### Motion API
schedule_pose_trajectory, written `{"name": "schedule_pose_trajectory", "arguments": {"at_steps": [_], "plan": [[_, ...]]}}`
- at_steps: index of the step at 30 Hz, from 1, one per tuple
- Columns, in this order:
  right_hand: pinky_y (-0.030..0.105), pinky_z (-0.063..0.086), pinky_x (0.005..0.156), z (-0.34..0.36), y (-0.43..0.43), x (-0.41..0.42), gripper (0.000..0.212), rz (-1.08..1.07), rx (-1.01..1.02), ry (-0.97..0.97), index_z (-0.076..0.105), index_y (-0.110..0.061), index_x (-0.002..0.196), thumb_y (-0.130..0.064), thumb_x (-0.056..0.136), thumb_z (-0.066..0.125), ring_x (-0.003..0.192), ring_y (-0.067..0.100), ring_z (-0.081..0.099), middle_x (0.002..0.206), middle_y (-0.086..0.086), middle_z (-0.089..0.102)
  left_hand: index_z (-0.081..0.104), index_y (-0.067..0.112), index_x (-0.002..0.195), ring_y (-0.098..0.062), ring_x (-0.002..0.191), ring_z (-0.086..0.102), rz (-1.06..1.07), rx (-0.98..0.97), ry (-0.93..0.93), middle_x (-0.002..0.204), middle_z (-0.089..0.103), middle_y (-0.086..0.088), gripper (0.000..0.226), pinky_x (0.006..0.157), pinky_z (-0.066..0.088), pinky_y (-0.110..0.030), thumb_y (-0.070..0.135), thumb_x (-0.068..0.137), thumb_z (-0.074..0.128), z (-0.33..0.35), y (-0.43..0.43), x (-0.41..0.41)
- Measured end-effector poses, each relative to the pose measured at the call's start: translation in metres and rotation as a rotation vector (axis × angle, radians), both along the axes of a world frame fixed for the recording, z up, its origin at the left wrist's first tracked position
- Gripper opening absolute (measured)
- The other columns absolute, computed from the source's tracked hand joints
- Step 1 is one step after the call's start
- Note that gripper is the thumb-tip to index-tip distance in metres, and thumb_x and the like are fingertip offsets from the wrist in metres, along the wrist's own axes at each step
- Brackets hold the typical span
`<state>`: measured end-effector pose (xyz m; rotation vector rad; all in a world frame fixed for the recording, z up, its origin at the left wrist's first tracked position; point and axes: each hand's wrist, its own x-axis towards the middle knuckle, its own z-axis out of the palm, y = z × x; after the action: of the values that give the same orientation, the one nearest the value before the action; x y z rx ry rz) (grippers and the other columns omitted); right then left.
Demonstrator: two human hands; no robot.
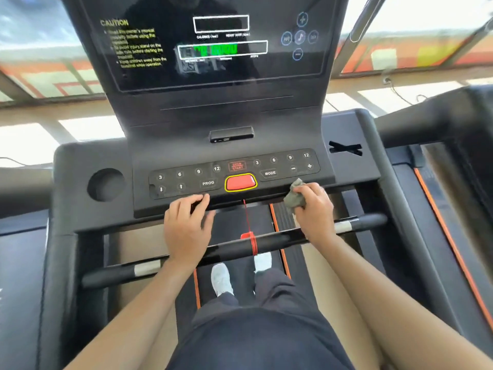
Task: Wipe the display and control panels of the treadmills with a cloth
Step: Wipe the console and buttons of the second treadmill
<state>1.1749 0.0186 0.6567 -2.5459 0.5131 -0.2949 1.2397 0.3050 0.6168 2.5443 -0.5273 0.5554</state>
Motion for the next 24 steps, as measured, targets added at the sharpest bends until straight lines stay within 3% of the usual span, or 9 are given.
{"name": "schedule_pose_trajectory", "arguments": {"at_steps": [2,6,10,14,19,24], "plan": [[0.033,0.047,0.082,0.004,-0.021,-0.003,0.036,-0.129,0.031,0.015,0.070,-0.012,0.105,0.004,0.072,0.070,0.094,0.025,0.059,0.101,0.003,0.063,0.074,0.015,0.119,-0.030,0.104,0.060,-0.028,0.027,0.002,0.113,0.068,-0.004,0.029,0.083,0.046,-0.039,0.022,0.091,0.073,0.002,-0.007,-0.003],[0.017,0.035,0.083,0.010,-0.059,-0.009,0.032,-0.267,0.094,-0.003,0.068,-0.014,0.106,0.000,0.077,0.069,0.094,0.014,0.054,0.102,-0.002,0.060,0.073,0.015,0.121,-0.031,0.107,0.059,-0.026,0.042,0.023,0.115,0.067,-0.005,0.032,0.087,0.047,-0.041,0.021,0.090,0.074,0.003,-0.022,-0.005],[0.027,0.045,0.089,0.008,-0.068,-0.010,0.033,-0.297,0.131,-0.041,0.068,-0.013,0.109,0.001,0.079,0.069,0.098,0.019,0.057,0.104,-0.003,0.057,0.070,0.014,0.126,-0.033,0.111,0.057,0.019,0.040,0.045,0.119,0.066,-0.007,0.037,0.092,0.046,-0.043,0.022,0.090,0.073,-0.001,-0.030,-0.011],[0.018,0.038,0.088,-0.003,-0.033,-0.002,0.036,-0.127,0.120,-0.081,0.071,-0.007,0.110,0.005,0.076,0.068,0.097,0.026,0.058,0.107,0.007,0.061,0.070,0.011,0.123,-0.035,0.109,0.057,0.076,0.034,0.057,0.117,0.065,-0.008,0.035,0.093,0.046,-0.043,0.021,0.089,0.071,0.002,-0.041,-0.014],[0.035,0.051,0.081,-0.007,0.018,0.010,0.039,0.204,0.114,-0.084,0.072,-0.003,0.107,0.009,0.069,0.070,0.092,0.030,0.058,0.104,0.009,0.063,0.072,0.013,0.118,-0.032,0.107,0.058,0.100,0.066,0.075,0.114,0.066,-0.005,0.031,0.089,0.045,-0.041,0.021,0.089,0.068,0.011,-0.054,-0.014],[0.032,0.050,0.080,-0.008,0.001,0.007,0.047,0.270,0.121,-0.024,0.074,-0.008,0.107,0.008,0.062,0.075,0.091,0.025,0.057,0.102,0.003,0.063,0.076,0.015,0.111,-0.030,0.105,0.062,-0.119,0.052,0.033,0.113,0.069,-0.003,0.024,0.089,0.049,-0.041,0.014,0.087,0.071,0.019,-0.086,-0.024]]}}
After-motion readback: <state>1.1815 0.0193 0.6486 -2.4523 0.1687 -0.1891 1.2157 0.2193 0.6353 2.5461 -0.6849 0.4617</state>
